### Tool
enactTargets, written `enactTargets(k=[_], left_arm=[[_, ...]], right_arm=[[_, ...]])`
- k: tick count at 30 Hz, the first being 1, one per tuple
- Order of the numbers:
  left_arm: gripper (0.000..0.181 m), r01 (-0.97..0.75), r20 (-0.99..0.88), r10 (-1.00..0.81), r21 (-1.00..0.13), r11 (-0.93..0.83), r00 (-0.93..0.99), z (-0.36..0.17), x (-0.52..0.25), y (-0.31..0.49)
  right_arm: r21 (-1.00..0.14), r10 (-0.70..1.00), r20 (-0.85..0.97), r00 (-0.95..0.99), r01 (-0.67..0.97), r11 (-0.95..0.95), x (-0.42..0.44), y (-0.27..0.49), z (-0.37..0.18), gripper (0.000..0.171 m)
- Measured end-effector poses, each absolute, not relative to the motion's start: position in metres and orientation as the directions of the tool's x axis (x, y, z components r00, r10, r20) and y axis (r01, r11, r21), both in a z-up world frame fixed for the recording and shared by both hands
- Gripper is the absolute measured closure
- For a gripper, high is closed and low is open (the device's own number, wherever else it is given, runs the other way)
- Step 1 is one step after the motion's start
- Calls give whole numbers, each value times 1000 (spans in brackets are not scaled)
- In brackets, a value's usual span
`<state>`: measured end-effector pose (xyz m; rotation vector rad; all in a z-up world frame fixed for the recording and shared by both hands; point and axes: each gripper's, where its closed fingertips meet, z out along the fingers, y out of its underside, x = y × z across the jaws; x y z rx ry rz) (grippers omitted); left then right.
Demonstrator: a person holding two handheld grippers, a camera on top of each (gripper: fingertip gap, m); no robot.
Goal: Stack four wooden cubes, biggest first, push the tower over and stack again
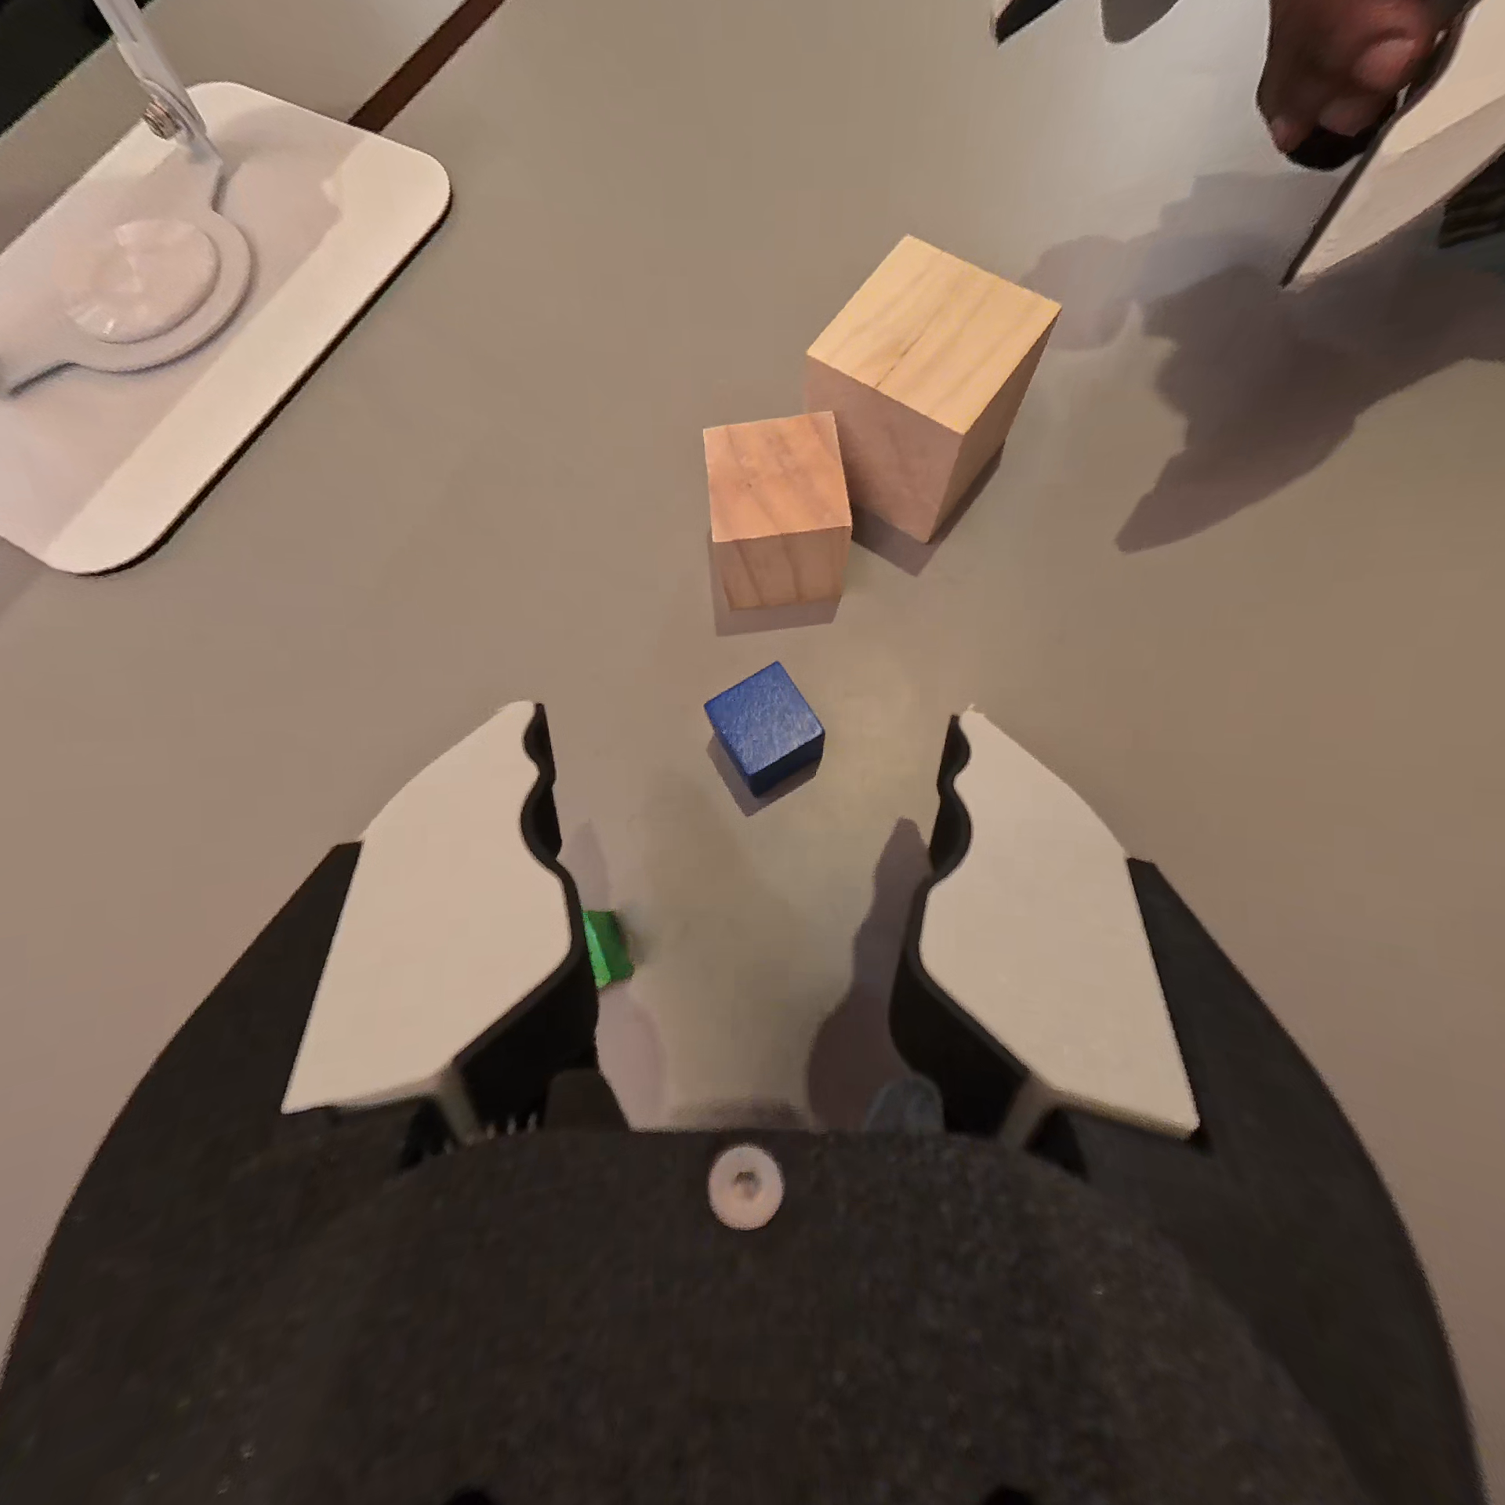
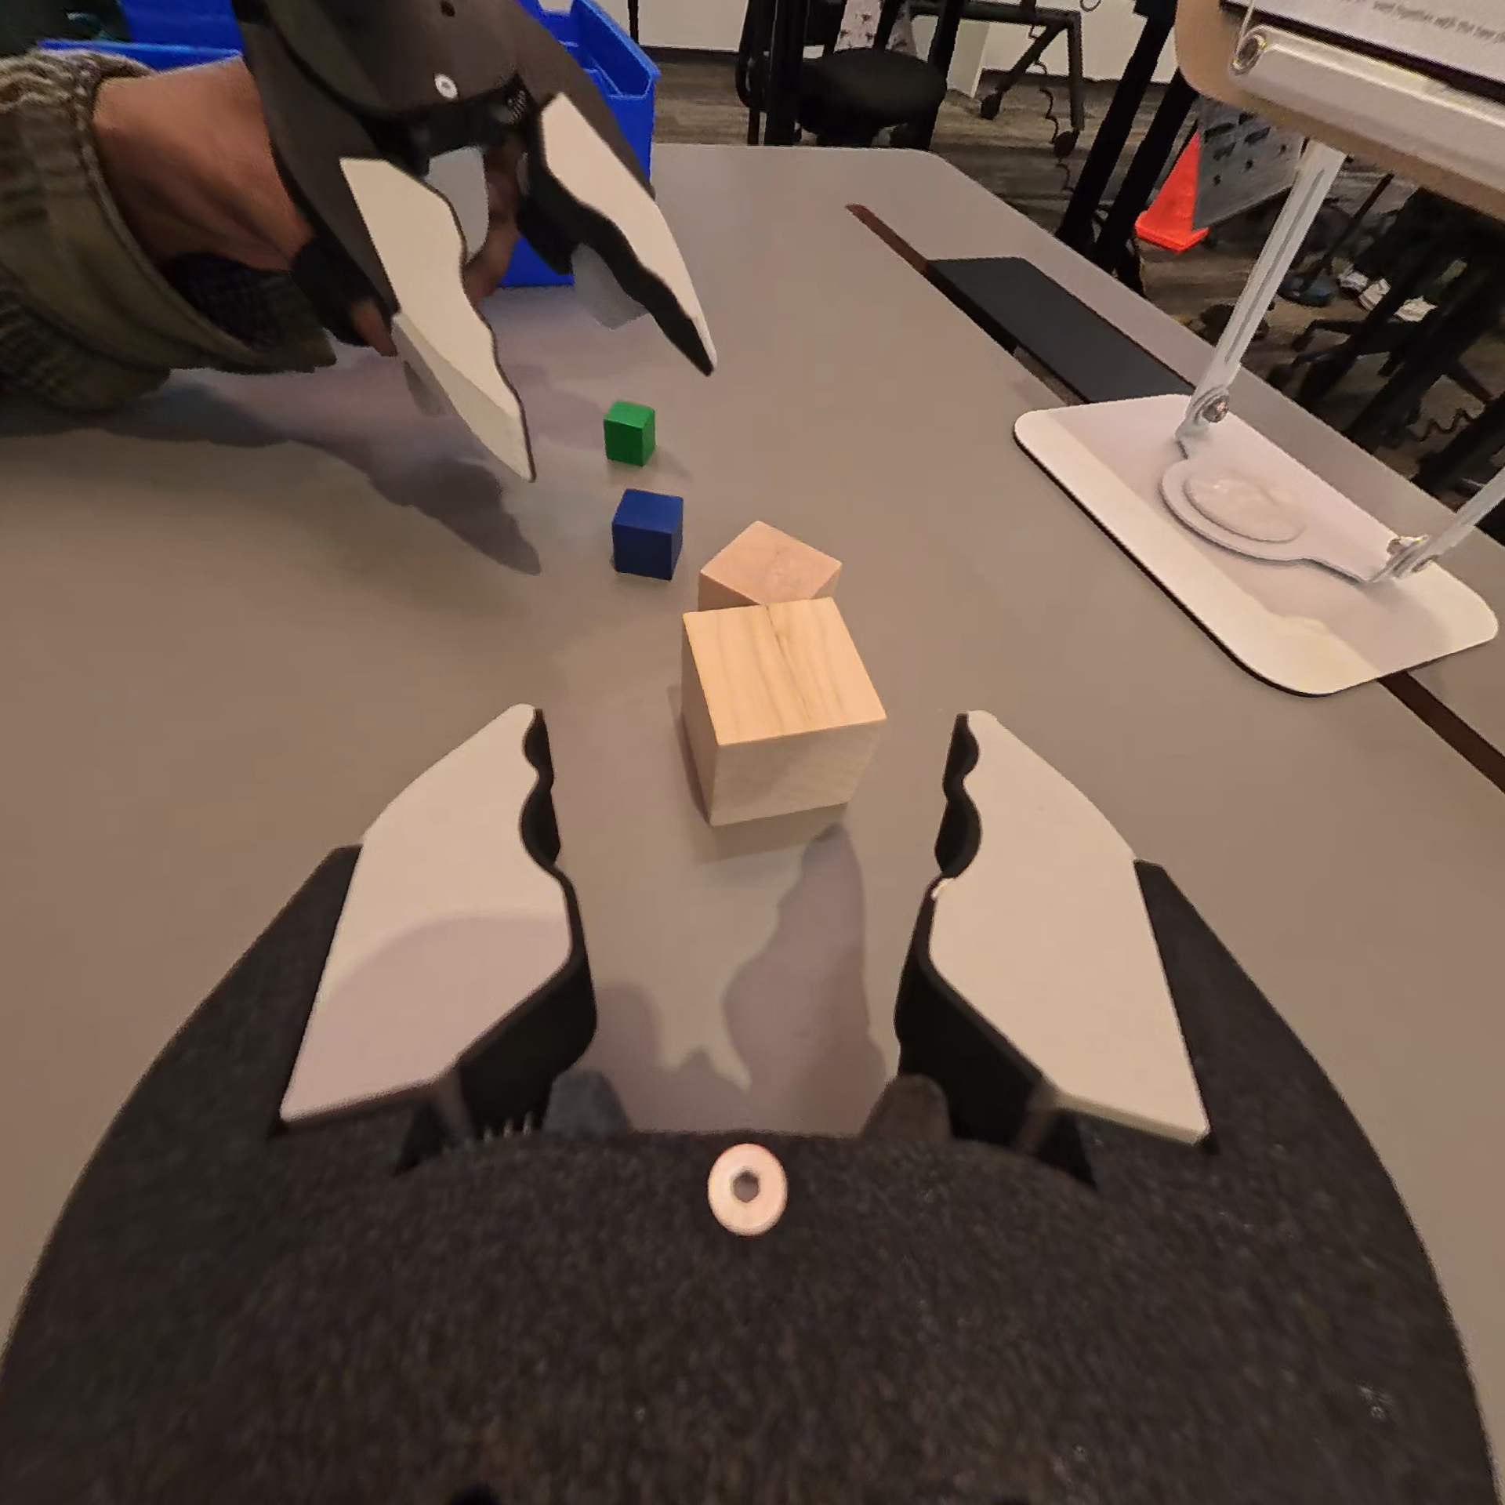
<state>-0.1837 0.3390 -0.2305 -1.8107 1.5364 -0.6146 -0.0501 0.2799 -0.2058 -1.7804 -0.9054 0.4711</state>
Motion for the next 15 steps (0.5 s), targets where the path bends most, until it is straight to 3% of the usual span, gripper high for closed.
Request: enactTargets(k=[9, 15], left_arm=[[95, -694, -17, -969, -701, -165, 247, -249, -175, 338], [100, -757, -110, -989, -653, -1, 97, -245, -147, 335]], right_arm=[[-902, 775, 118, 621, 393, -177, -57, 277, -211, 80], [-906, 787, 123, 605, 392, -160, -60, 275, -210, 80]])
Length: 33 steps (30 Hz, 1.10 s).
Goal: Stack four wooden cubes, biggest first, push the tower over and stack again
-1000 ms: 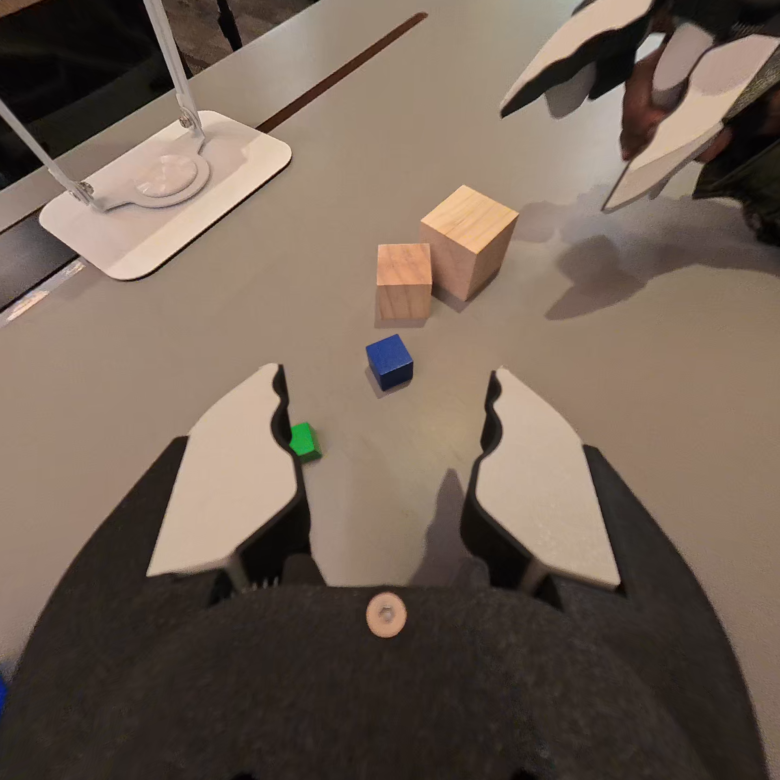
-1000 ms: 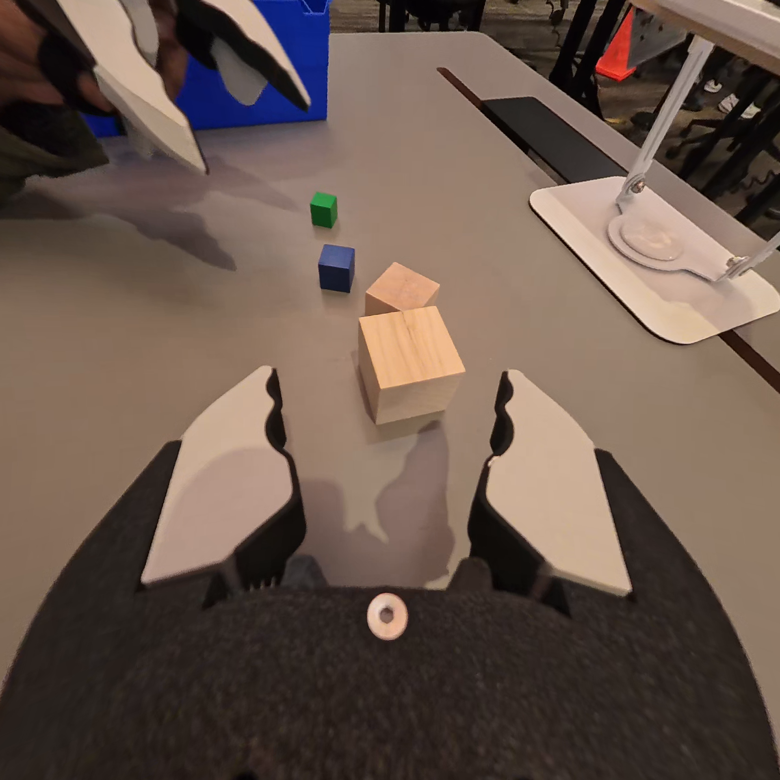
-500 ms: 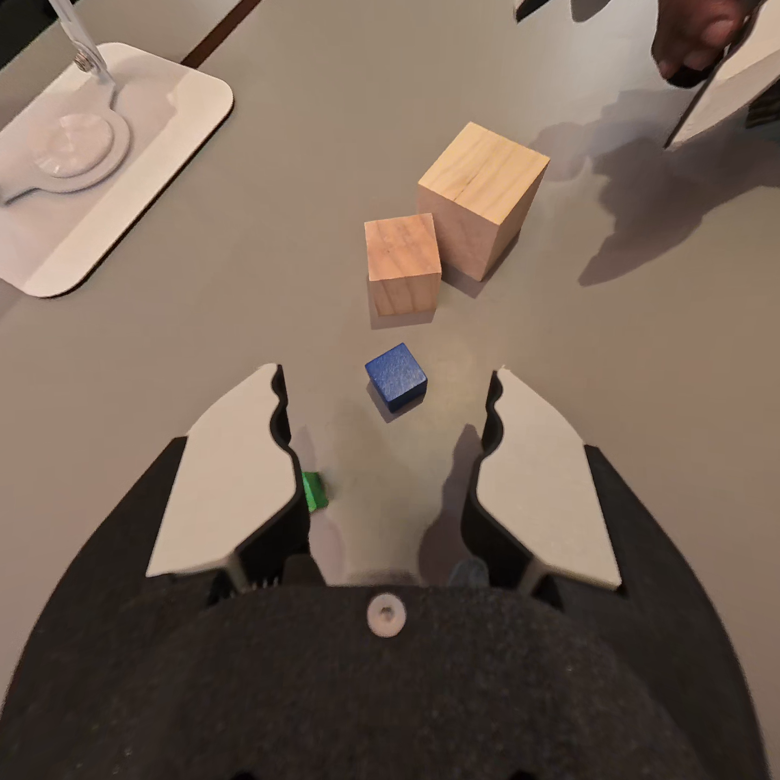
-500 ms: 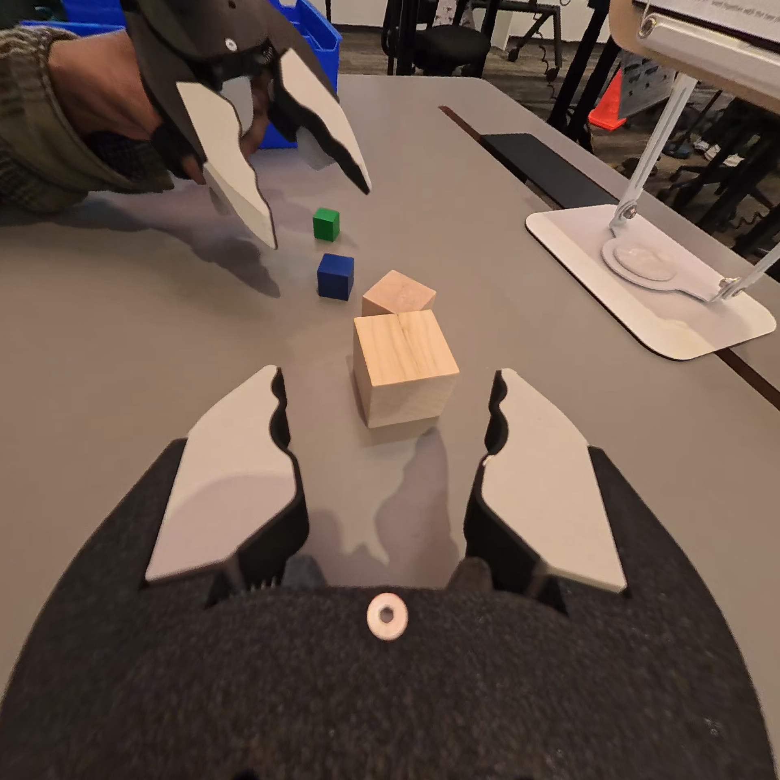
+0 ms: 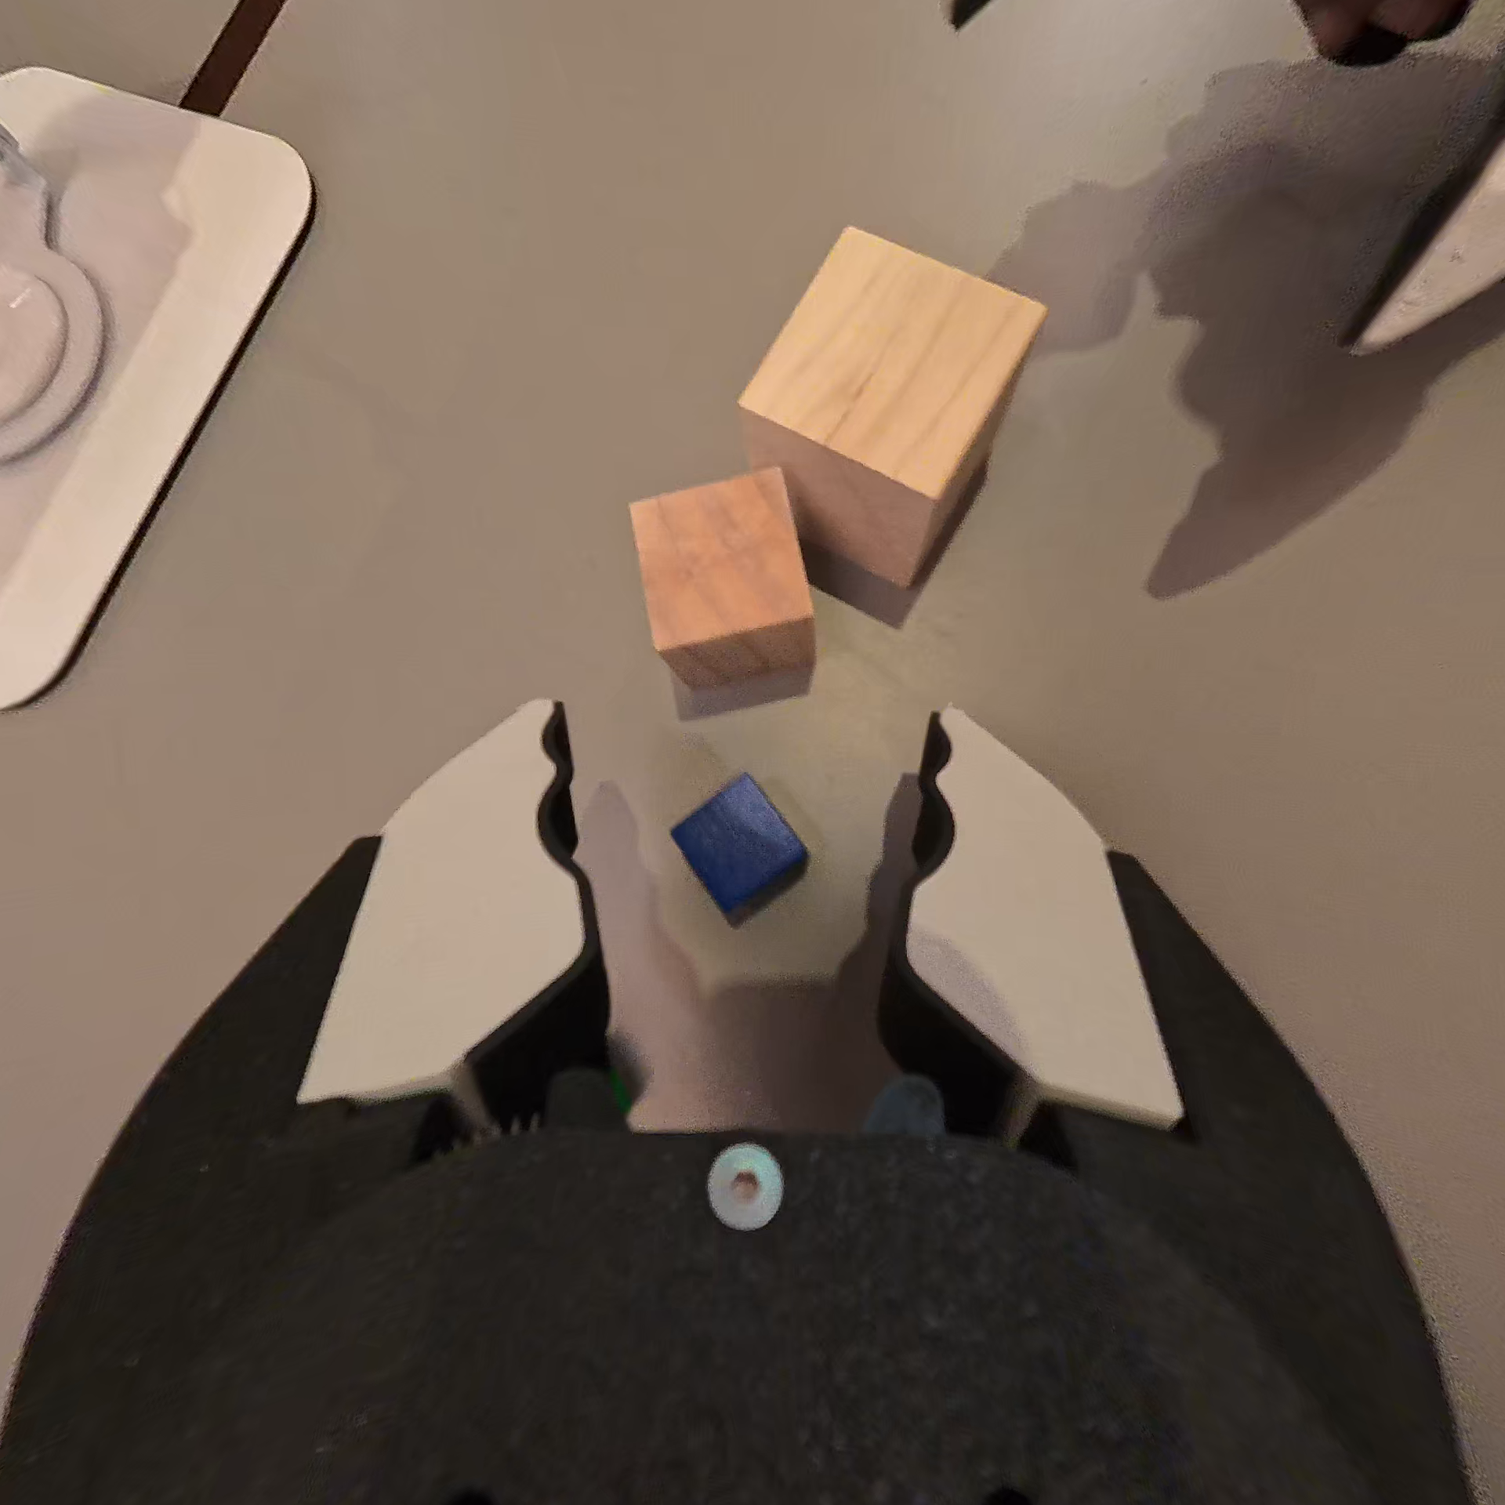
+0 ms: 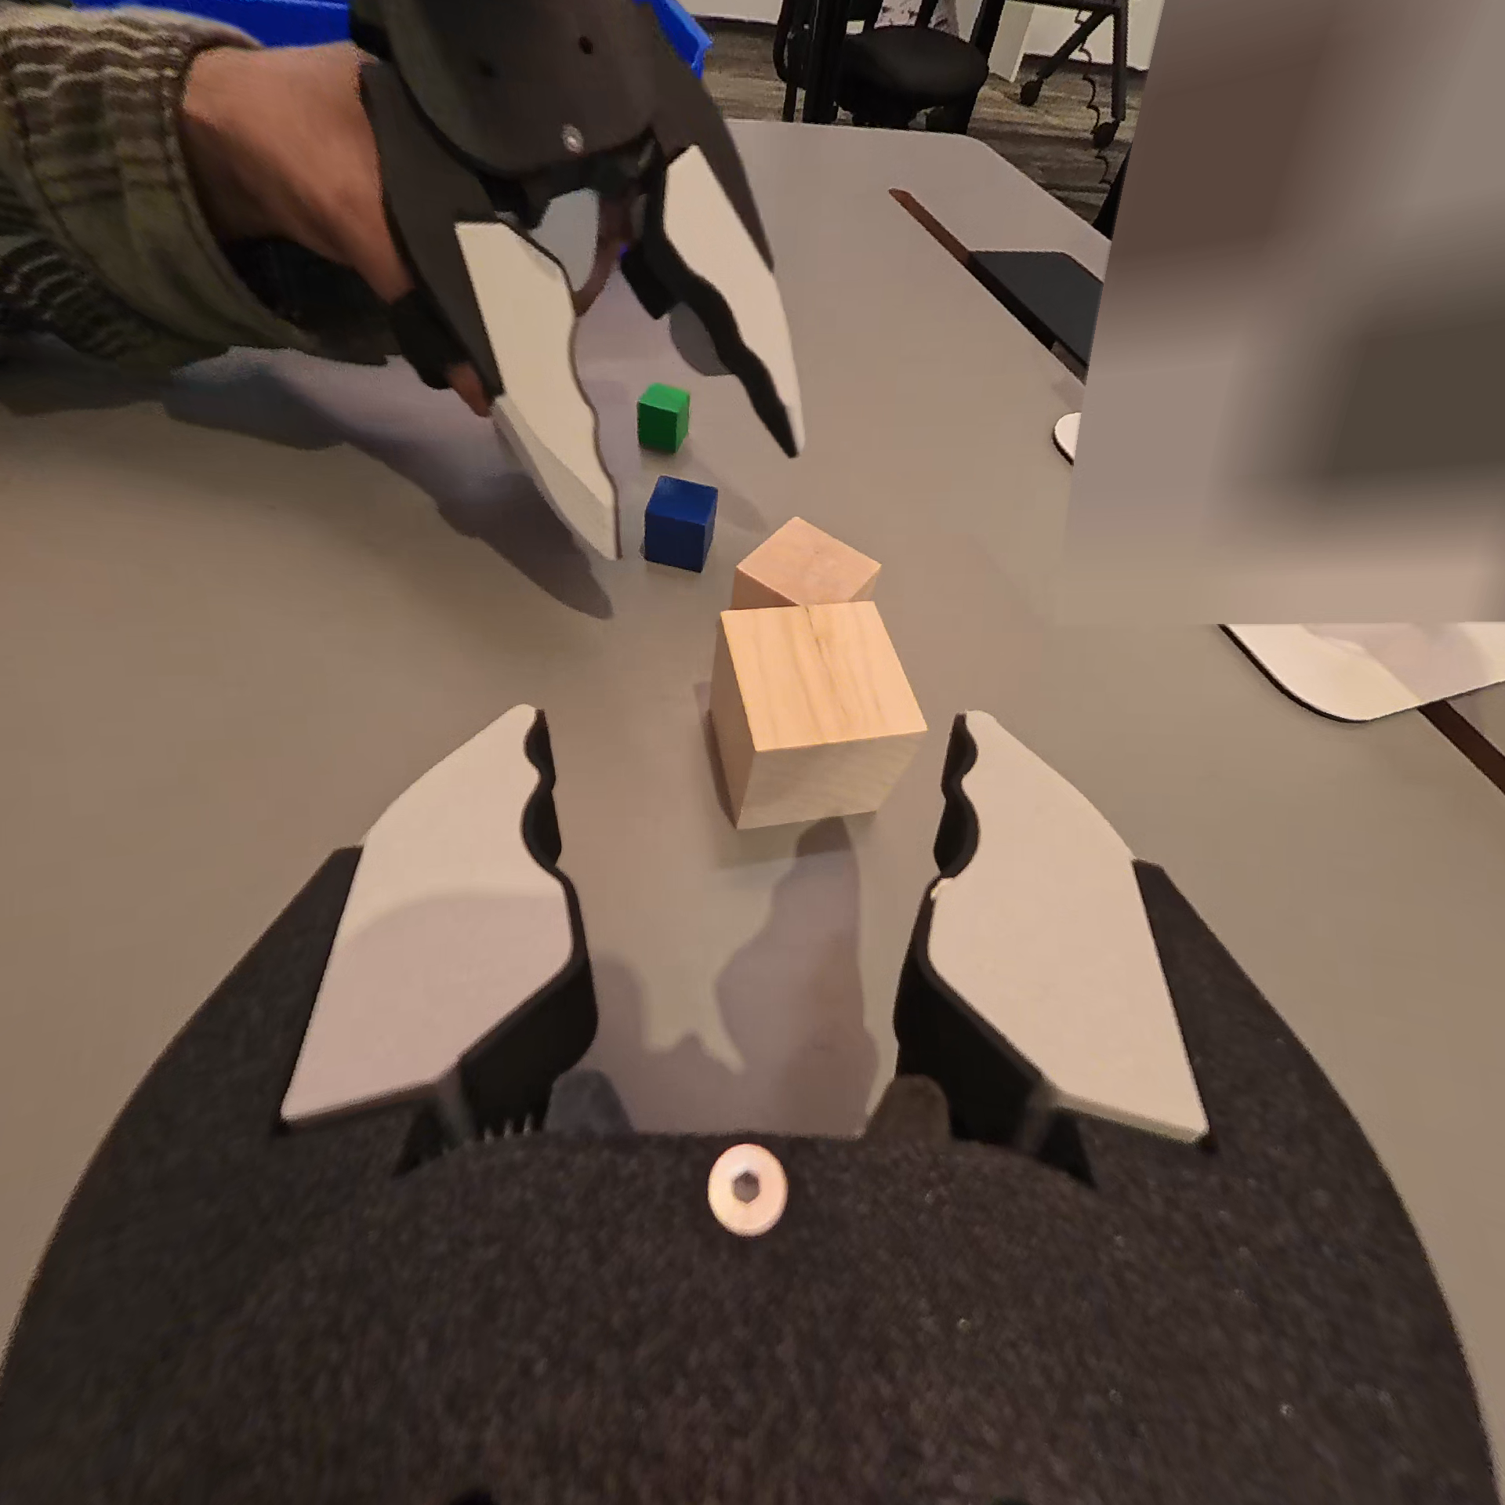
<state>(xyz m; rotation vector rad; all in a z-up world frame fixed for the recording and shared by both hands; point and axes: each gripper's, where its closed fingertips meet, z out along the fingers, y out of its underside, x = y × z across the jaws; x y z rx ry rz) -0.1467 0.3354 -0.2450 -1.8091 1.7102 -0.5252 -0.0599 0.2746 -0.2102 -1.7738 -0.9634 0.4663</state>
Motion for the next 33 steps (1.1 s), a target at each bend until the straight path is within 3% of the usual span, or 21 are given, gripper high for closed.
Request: enactTargets(k=[6, 13, 20, 25, 33], left_arm=[[106, -759, -13, -992, -645, -90, 129, -252, -121, 345], [137, -750, 82, -986, -641, -165, 148, -265, -116, 347], [138, -737, 63, -991, -663, -132, 120, -254, -120, 356], [138, -685, 73, -997, -728, -26, -40, -206, -116, 343], [138, -726, 102, -952, -671, 149, -289, -200, -88, 307]], right_arm=[[-903, 774, 106, 624, 386, -187, -54, 278, -215, 80], [-909, 773, 97, 627, 372, -188, -54, 278, -214, 81], [-907, 776, 100, 623, 378, -187, -55, 277, -215, 82], [-907, 778, 107, 619, 382, -180, -55, 277, -213, 82], [-919, 778, 100, 620, 358, -167, -52, 275, -208, 82]])
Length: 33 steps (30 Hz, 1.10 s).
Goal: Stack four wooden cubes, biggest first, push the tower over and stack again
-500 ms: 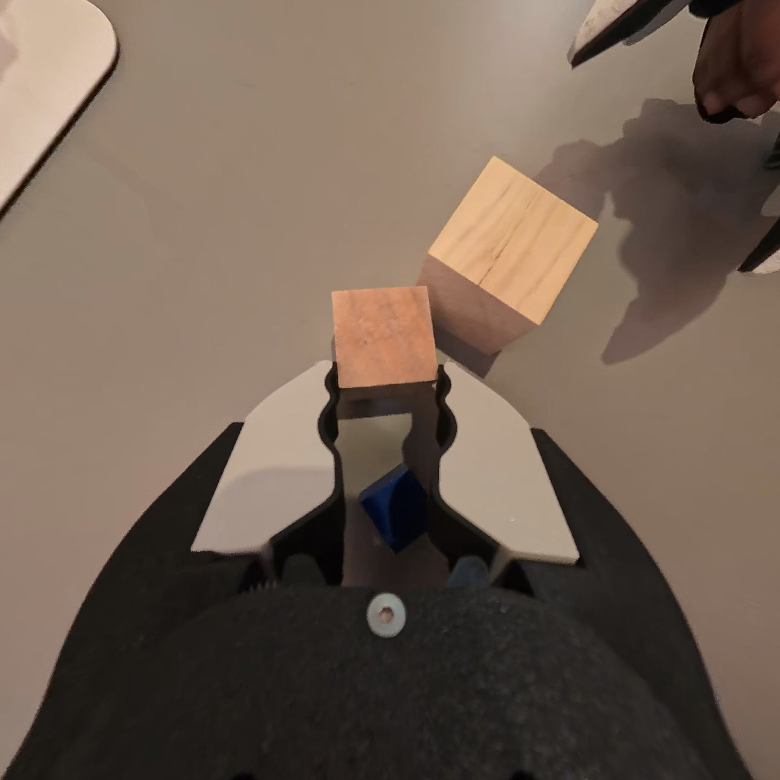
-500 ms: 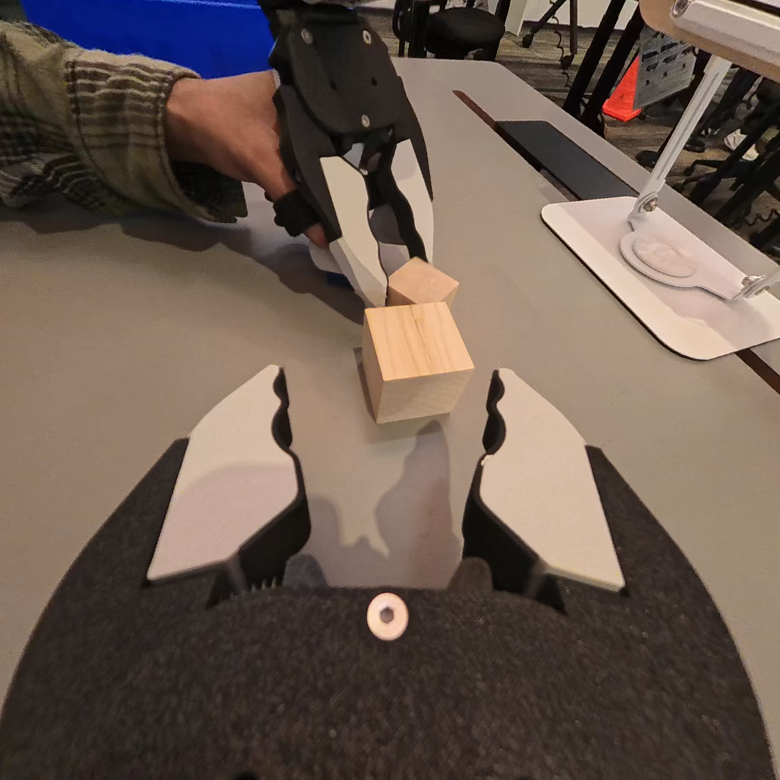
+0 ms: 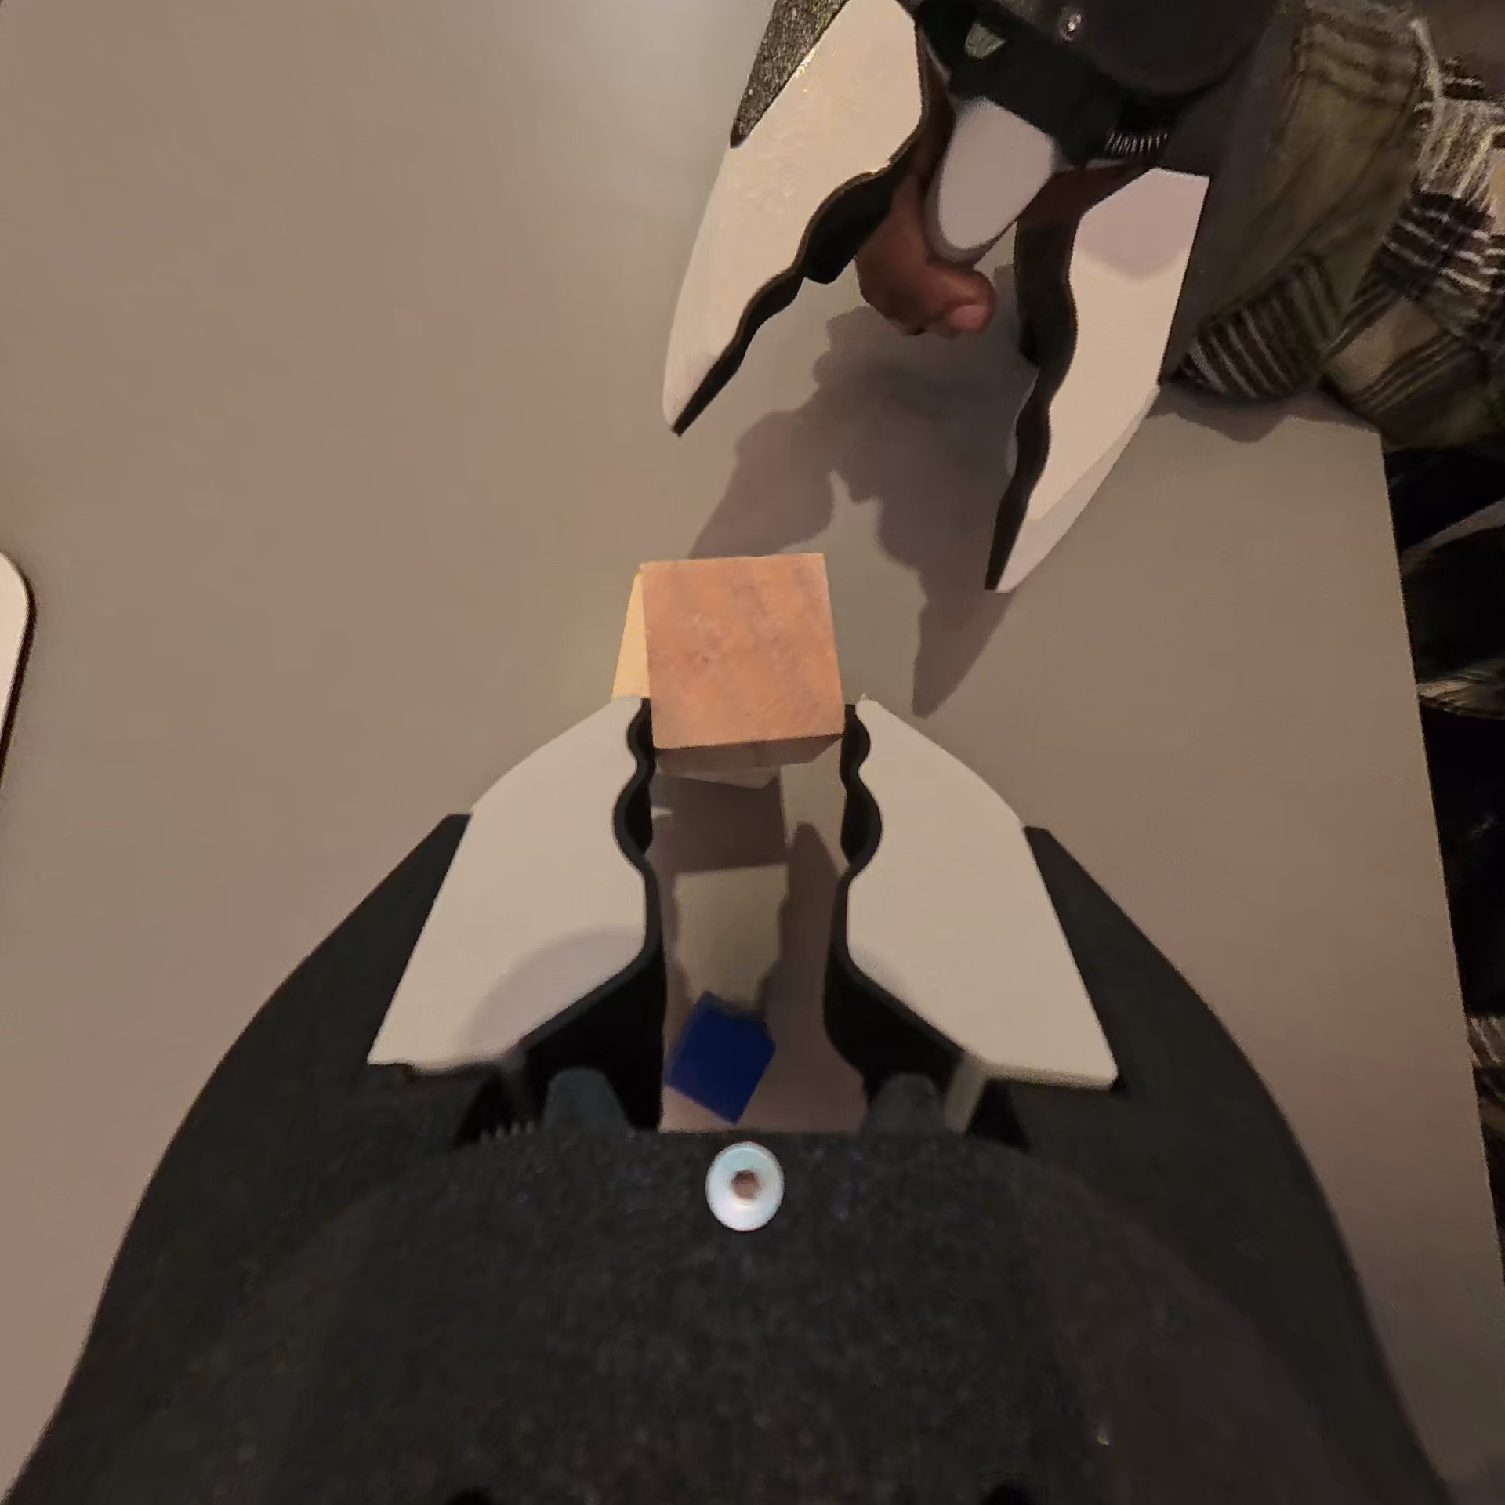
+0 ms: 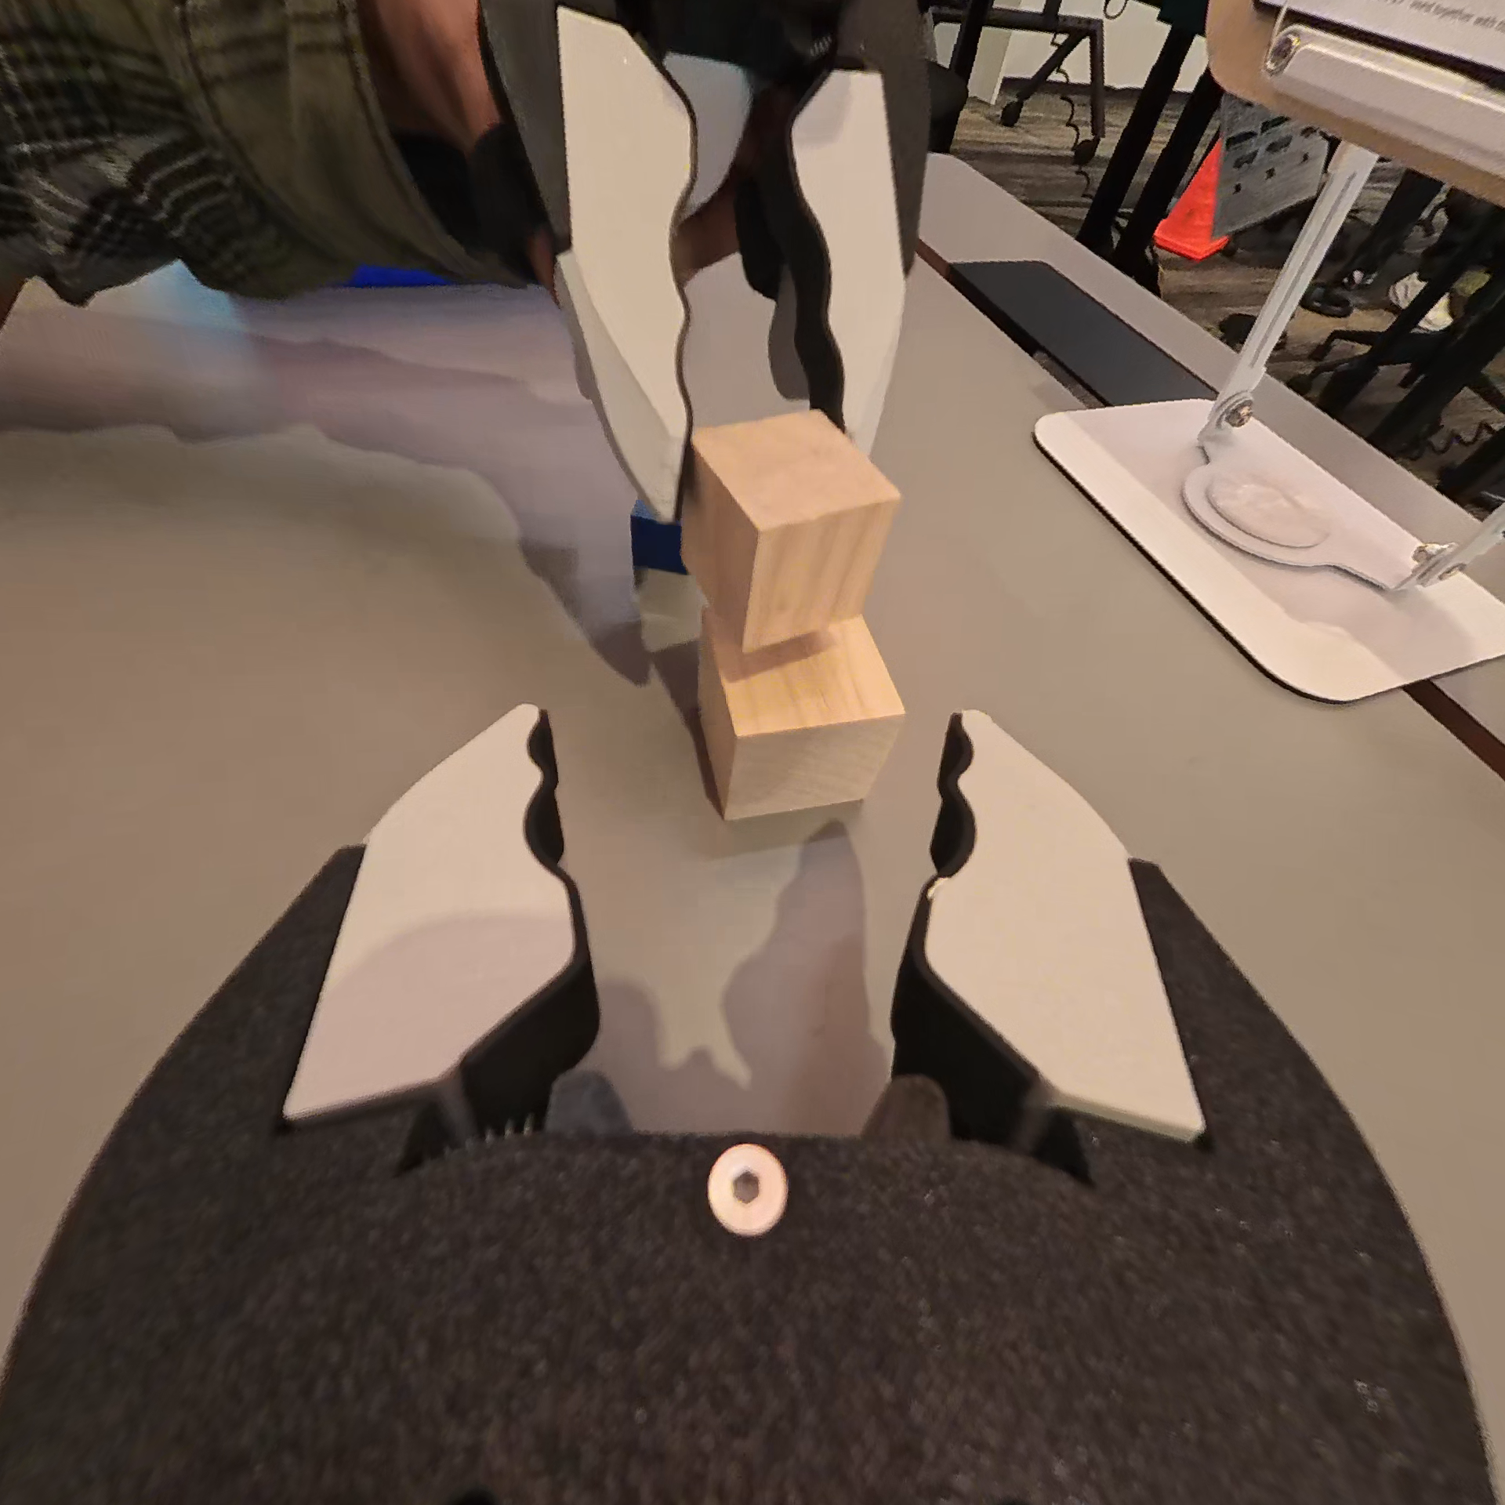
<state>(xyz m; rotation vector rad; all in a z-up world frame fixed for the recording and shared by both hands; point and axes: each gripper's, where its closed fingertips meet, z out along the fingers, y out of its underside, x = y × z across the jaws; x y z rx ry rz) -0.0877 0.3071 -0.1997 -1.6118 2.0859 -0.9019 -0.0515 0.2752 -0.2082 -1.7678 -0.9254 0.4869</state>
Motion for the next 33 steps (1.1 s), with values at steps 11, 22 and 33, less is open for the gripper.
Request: enactTargets(k=[11, 22, 33], left_arm=[[138, -711, 147, -909, -676, 197, -391, -209, -75, 307], [131, -687, 190, -869, -697, 209, -457, -213, -76, 307], [112, -658, 46, -990, -751, 53, -132, -204, -141, 332]], right_arm=[[-924, 780, 91, 619, 344, -165, -50, 275, -206, 82], [-926, 780, 75, 621, 334, -177, -49, 275, -208, 80], [-921, 780, 89, 620, 350, -173, -52, 276, -209, 78]])
